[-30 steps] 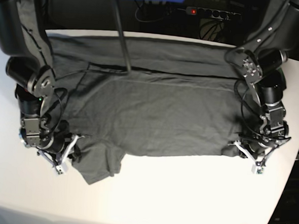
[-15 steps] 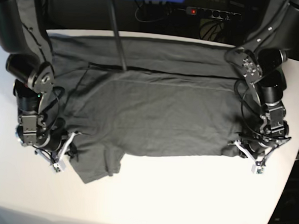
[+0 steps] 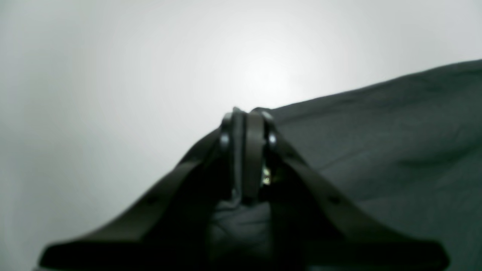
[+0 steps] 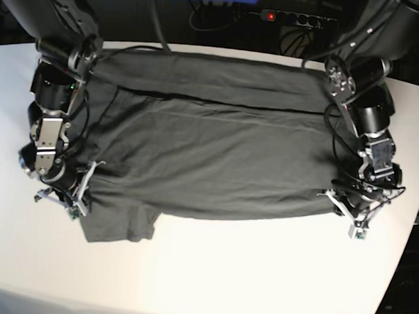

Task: Fold the T-shirt properly
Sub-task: 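Lift the hem with both grippers and fold it toward the collar edge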

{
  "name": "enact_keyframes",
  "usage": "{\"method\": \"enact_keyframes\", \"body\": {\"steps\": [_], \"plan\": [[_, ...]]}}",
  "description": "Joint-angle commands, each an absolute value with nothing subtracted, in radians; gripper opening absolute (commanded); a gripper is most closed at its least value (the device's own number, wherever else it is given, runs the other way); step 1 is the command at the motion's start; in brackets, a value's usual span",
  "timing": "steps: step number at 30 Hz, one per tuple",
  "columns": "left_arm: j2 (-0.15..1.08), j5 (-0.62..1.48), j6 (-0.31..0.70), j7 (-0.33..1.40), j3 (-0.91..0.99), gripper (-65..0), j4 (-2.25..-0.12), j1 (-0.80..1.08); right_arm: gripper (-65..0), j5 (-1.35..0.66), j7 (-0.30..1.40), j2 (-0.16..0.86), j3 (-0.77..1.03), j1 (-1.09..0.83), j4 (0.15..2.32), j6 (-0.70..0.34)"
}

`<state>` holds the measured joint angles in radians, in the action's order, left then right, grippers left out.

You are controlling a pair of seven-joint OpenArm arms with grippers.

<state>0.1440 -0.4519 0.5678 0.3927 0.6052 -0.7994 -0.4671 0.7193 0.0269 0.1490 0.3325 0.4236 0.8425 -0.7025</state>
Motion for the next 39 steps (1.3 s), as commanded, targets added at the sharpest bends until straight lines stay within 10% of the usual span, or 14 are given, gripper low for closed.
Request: {"method": "enact_keyframes", "body": {"steps": [1, 39], "plan": [[0.147, -0.460, 0.565, 0.403, 0.604, -62.5, -0.822, -0.484, -64.3, 0.711, 0.013, 0.151, 0.332, 0.446, 0.871, -0.698], [0.048, -0.453, 0.698, 0.662, 0.631, -62.4, -1.534, -0.219, -64.3, 0.711, -0.111, 0.114, 0.303, -0.068, 1.604, -0.698]]}}
